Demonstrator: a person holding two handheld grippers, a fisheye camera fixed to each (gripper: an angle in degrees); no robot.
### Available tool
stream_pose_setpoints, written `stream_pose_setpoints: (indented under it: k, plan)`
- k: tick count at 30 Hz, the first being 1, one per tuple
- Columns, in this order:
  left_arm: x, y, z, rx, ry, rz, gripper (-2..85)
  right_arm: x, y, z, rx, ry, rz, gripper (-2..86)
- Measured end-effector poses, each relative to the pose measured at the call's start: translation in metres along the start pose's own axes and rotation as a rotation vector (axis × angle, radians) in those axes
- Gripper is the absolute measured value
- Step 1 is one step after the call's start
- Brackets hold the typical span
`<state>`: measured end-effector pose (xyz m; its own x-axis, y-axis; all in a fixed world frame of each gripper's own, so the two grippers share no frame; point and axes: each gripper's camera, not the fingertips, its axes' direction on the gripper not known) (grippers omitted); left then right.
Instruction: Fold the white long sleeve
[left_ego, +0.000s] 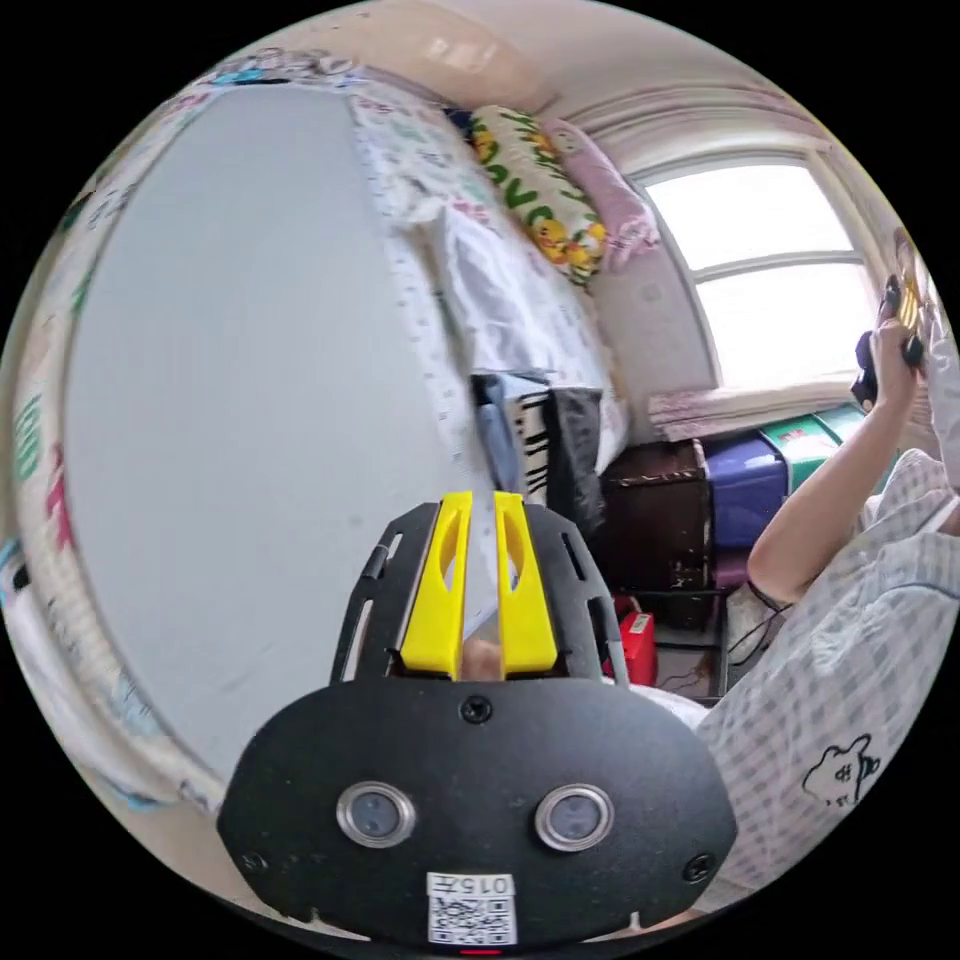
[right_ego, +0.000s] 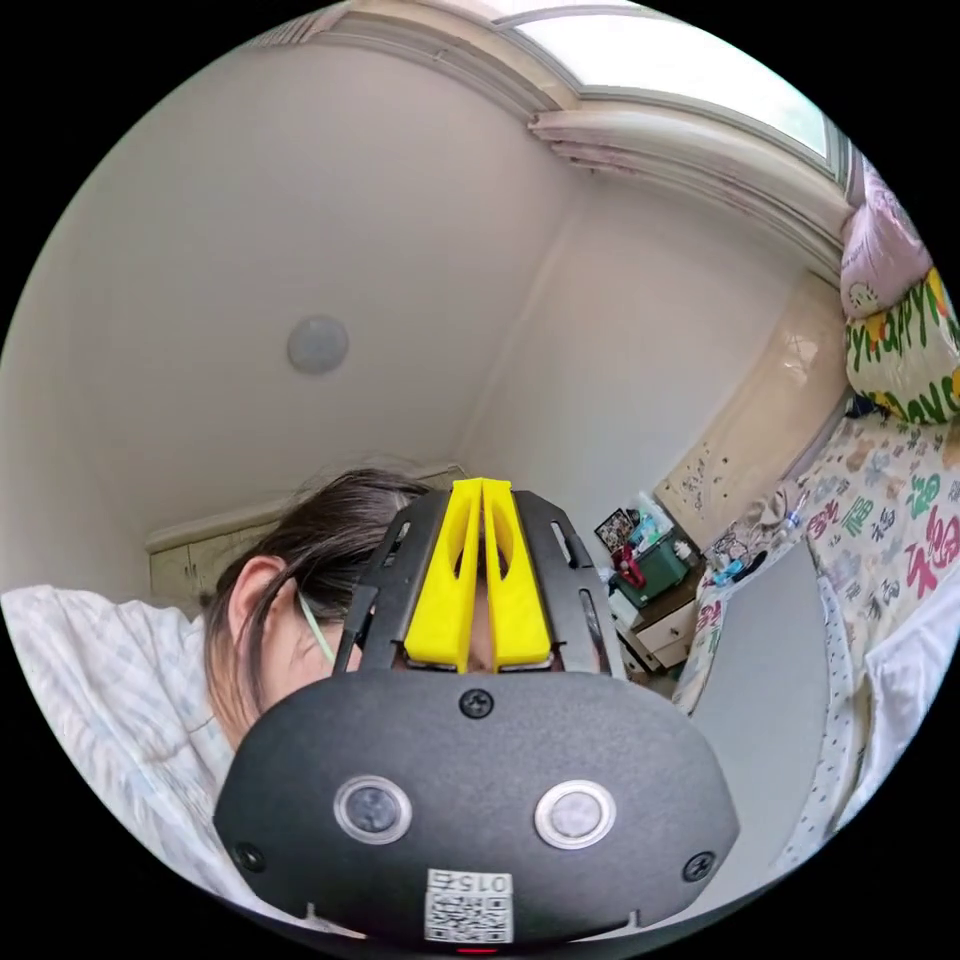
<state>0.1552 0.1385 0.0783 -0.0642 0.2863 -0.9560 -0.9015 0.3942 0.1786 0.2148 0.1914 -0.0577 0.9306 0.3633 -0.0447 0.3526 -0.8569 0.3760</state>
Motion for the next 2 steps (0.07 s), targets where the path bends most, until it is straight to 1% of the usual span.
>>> stream_pose_setpoints:
  k: [2]
  plan:
    - [0.045, -0.046, 0.04, -0.007, 0.088, 0.07, 5.2, -0.006, -0.024, -0.05, 0.01, 0.053, -0.051, -0.4]
